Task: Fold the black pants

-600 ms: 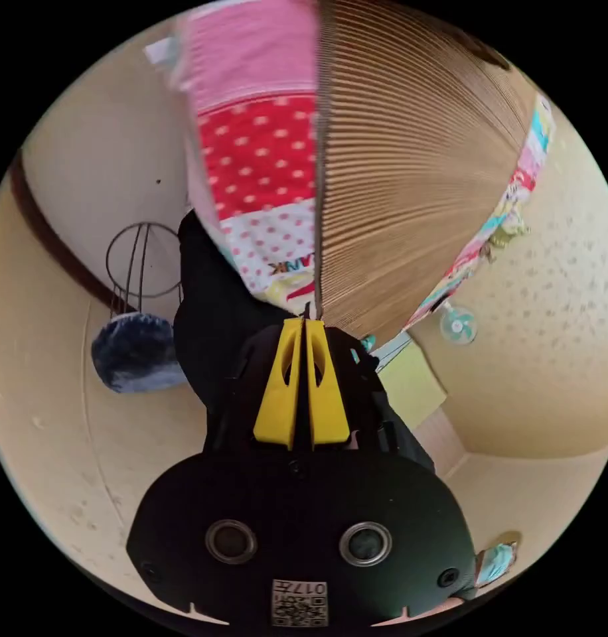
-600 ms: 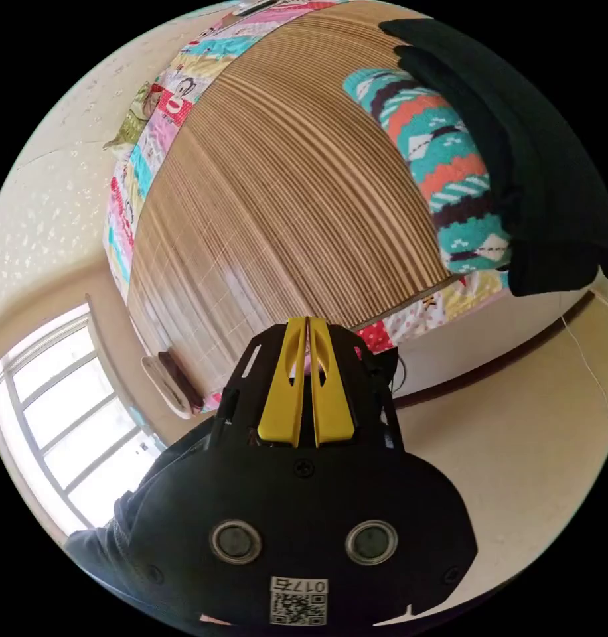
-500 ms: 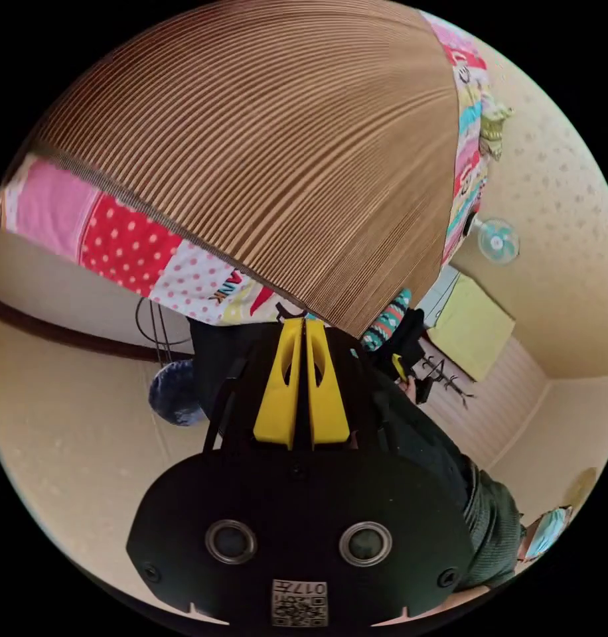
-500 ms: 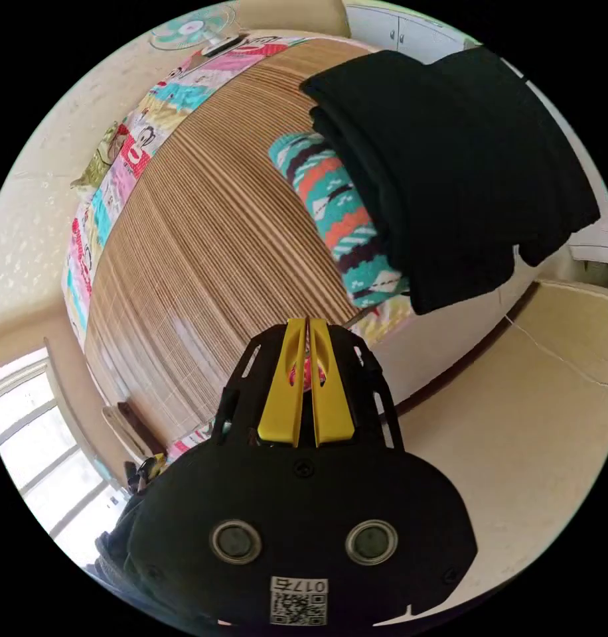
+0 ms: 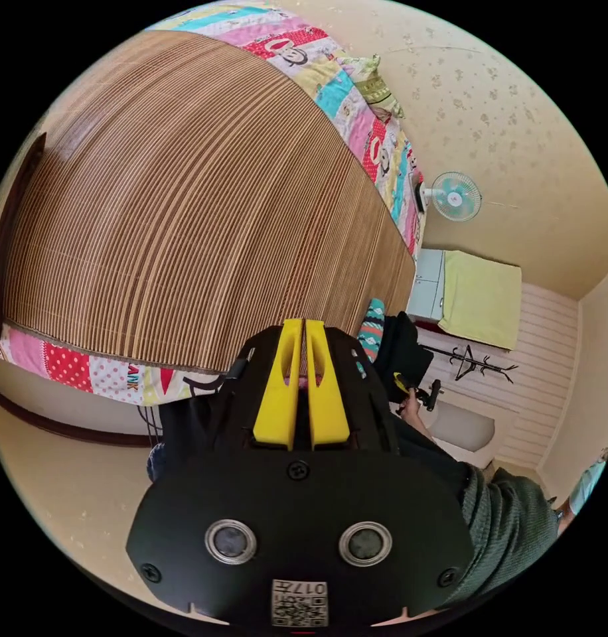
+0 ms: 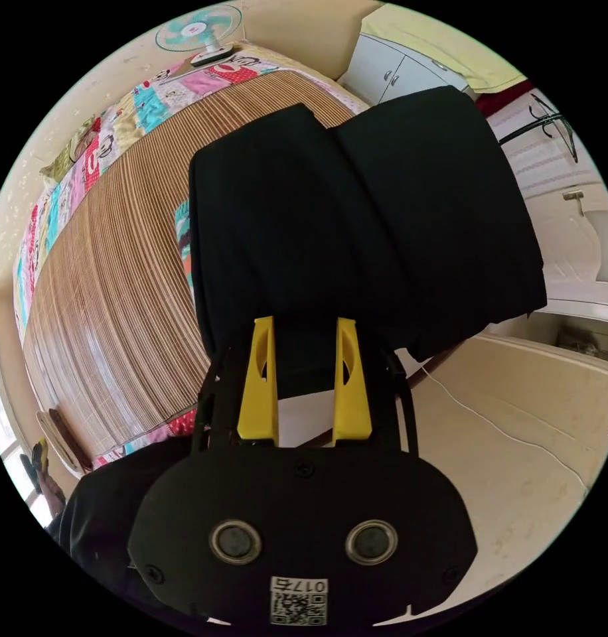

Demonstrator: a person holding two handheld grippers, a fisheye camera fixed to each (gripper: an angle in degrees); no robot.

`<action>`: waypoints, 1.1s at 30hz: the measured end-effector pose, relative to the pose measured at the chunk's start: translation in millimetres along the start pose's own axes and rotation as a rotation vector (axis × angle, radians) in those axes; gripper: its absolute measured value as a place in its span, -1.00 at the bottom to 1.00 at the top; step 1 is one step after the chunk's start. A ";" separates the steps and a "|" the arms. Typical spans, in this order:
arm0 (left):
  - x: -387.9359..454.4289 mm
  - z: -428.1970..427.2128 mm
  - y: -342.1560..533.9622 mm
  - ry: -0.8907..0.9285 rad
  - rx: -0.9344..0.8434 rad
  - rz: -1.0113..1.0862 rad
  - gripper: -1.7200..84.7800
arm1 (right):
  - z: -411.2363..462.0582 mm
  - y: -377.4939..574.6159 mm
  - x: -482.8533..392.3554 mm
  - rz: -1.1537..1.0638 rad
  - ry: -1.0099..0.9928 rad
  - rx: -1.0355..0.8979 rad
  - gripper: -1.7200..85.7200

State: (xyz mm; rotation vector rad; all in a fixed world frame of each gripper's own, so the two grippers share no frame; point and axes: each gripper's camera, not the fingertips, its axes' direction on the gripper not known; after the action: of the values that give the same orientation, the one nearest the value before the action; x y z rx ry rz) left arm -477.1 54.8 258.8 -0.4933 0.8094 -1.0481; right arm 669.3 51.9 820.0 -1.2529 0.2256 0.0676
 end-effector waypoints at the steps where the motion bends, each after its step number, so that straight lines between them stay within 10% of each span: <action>1: 4.3 -4.5 3.1 0.016 0.025 0.006 -0.98 | 0.2 5.1 1.9 0.018 -0.006 0.024 -0.66; 10: 65.3 -69.2 48.7 0.126 0.220 0.186 -0.98 | 5.4 -4.1 66.9 0.123 -0.336 -0.031 -0.84; 20: 95.9 -98.5 94.9 0.241 0.229 0.307 -0.98 | -56.8 15.9 -18.5 -0.372 -1.152 0.170 -0.93; 27: 98.4 -113.1 108.3 0.300 0.237 0.342 -0.98 | -7.7 37.0 -162.0 -0.709 -0.859 -0.261 -0.93; 33: 78.0 -131.6 127.1 0.286 0.287 0.277 -0.98 | 52.3 41.7 -113.9 -0.376 -0.792 -0.411 -0.92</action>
State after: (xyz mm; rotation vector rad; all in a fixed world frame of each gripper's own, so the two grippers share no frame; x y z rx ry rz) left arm -488.3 41.4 60.7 0.0165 0.9303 -0.9660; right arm 557.8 122.7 819.9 -1.5579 -0.7403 0.2882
